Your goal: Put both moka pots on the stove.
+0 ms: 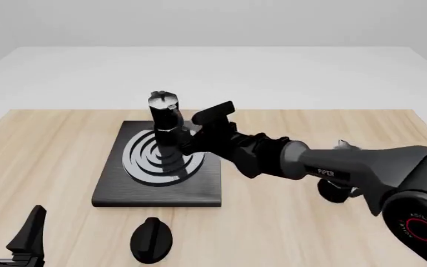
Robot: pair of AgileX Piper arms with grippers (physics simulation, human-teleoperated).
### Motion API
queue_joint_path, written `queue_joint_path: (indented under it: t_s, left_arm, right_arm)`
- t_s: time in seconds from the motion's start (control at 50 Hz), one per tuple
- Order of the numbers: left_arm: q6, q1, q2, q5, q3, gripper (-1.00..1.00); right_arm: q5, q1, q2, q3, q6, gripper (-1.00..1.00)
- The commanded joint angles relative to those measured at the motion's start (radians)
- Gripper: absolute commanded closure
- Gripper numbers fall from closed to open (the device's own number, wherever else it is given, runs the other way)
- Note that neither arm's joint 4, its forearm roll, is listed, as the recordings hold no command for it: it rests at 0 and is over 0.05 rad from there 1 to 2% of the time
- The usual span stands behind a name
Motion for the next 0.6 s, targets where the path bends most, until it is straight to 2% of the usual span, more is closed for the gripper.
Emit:
queue_joint_path:
  t_s: [0.02,0.1,0.16,0.2,0.28,0.34,0.36,0.48,0.52,0.6]
  left_arm:
    - [0.000,0.000,0.000,0.000,0.000,-1.00]
    - [0.000,0.000,0.000,0.000,0.000,-1.00]
    - [0.000,0.000,0.000,0.000,0.000,-1.00]
    - [0.000,0.000,0.000,0.000,0.000,-1.00]
    - [0.000,0.000,0.000,0.000,0.000,-1.00]
    - [0.000,0.000,0.000,0.000,0.000,-1.00]
    - [0.000,0.000,0.000,0.000,0.000,-1.00]
    - [0.000,0.000,0.000,0.000,0.000,-1.00]
    - [0.000,0.000,0.000,0.000,0.000,-1.00]
    - [0.000,0.000,0.000,0.000,0.000,-1.00]
  right_arm:
    - [-0.091,-0.014,-0.173,0.249,0.009,-1.00]
    - [-0.110,-0.021,-0.228,0.316,0.026,-1.00]
    - [-0.131,-0.024,-0.286,0.386,0.018,-1.00]
    - [-0.152,-0.038,-0.343,0.440,-0.013,-1.00]
    - [-0.143,-0.049,-0.411,0.491,0.003,-1.00]
    - [-0.143,-0.071,-0.505,0.558,-0.012,-1.00]
    - [-0.148,-0.089,-0.539,0.582,-0.036,-1.00]
    - [-0.100,-0.133,-0.729,0.674,-0.054,-1.00]
    - [-0.060,-0.147,-0.800,0.693,-0.044,-1.00]
    - [0.020,-0.206,-0.944,0.729,-0.065,-1.00]
